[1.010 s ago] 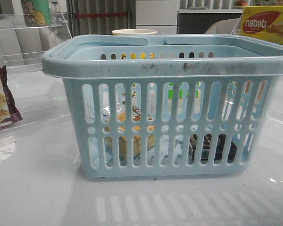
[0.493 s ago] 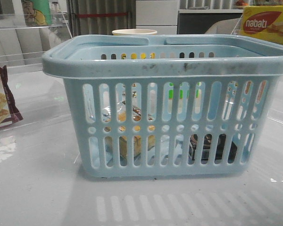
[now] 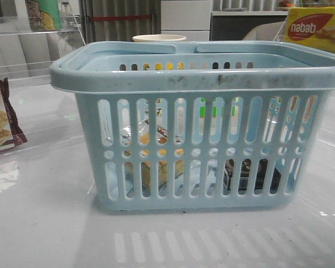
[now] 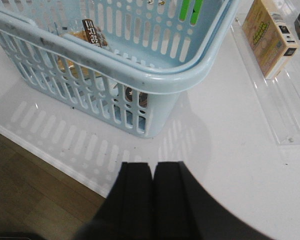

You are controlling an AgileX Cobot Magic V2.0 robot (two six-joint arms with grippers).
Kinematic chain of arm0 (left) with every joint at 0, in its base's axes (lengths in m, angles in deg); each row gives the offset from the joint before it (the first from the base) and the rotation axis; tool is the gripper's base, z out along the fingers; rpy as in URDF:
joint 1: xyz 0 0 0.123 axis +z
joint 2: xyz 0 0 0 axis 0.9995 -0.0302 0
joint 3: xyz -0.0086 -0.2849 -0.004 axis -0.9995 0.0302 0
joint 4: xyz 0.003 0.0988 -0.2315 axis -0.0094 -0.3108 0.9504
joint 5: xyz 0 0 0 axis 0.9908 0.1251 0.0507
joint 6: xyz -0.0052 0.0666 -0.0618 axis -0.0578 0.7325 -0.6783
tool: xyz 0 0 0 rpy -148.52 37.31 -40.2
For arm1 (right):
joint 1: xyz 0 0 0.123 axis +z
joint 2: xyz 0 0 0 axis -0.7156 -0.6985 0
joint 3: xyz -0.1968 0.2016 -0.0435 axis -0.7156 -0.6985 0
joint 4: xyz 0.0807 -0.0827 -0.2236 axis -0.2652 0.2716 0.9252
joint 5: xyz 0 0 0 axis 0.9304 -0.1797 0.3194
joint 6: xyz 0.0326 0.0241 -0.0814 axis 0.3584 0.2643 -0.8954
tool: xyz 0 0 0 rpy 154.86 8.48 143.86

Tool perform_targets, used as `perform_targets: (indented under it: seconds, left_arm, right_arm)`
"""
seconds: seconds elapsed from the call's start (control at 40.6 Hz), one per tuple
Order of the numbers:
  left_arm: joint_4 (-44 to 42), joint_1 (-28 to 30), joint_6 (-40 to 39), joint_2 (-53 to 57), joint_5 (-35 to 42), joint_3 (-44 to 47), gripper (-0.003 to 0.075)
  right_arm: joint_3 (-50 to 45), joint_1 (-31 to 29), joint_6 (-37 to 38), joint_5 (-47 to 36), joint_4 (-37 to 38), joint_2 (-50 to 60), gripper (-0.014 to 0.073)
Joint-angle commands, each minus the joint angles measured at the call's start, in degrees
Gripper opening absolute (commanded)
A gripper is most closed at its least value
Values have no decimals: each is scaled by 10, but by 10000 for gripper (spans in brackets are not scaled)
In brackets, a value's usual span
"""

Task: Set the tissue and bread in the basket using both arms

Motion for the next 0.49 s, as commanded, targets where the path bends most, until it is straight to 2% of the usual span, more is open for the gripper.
perform_targets:
  seconds: [0.0, 0.296, 0.468]
  left_arm:
    - [5, -2, -6, 9, 49, -1, 94]
    - [5, -2, -6, 9, 49, -1, 94]
    - [5, -2, -6, 9, 49, -1, 94]
  right_arm:
    - [-3, -21, -4, -59, 8, 24, 67]
    - [-207, -207, -4, -374, -22, 145, 67]
    - [-330, -248, -4, -494, -22, 221, 67]
